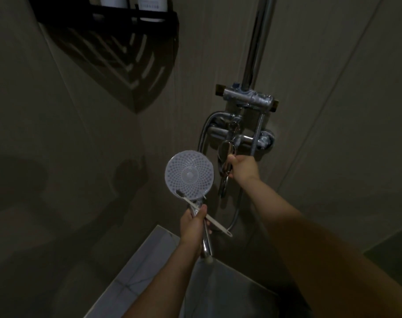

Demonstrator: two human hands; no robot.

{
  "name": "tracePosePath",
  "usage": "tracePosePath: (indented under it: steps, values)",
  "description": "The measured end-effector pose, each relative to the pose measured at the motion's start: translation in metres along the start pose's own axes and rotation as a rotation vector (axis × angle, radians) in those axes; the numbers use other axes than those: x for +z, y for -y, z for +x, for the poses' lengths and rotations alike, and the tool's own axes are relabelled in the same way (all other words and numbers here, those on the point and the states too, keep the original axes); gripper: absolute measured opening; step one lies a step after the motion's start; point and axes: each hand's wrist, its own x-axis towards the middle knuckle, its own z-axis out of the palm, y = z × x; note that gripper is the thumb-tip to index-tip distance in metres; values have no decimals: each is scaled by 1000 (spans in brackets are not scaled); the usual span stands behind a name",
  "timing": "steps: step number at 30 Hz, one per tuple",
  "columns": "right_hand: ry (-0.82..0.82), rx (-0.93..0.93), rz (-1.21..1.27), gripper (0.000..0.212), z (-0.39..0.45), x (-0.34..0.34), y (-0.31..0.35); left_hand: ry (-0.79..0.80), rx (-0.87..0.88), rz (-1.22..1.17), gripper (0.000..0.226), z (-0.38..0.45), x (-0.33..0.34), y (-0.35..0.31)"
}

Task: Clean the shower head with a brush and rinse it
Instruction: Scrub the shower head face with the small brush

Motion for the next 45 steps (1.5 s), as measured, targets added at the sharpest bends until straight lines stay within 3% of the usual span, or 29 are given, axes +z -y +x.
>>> tracePosePath:
  steps: [11, 15, 17, 20, 22, 28, 33, 36, 38, 42, 45]
  values:
    - [5, -38, -17, 33, 1, -2, 1, 10, 12, -12, 17, -3, 0, -1]
    - [0, -74, -134, 29, -12, -3, -5, -5, 27, -5, 18, -2, -1, 0]
    - [157, -6, -231, 36, -28, -2, -26, 8, 32, -15, 15, -2, -2, -1]
    - [546, 146, -198, 43, -50, 3, -65, -4, 27, -36, 7, 3, -2, -6]
    - [634, 185, -124, 38, -56, 9, -83, -17, 35, -36, 10, 10, 0, -8]
    - [535, 45, -186, 21, -47, 8, -112, -32, 18, 42, 18, 27, -1, 17]
    - [413, 275, -201, 32, -31, -20, -167, -104, -45, 7, 35, 44, -12, 50]
    - [299, 299, -361, 35, -22, -30, -191, -175, -26, -11, 33, 53, -17, 61]
    - [233, 320, -374, 22, -15, -28, -199, -196, -20, 14, 31, 57, -19, 65]
    - [262, 235, -581, 28, -8, -16, -196, -177, -20, 21, 29, 58, -21, 68]
    - [205, 279, -497, 22, -9, -14, -199, -165, -14, 3, 29, 56, -20, 65]
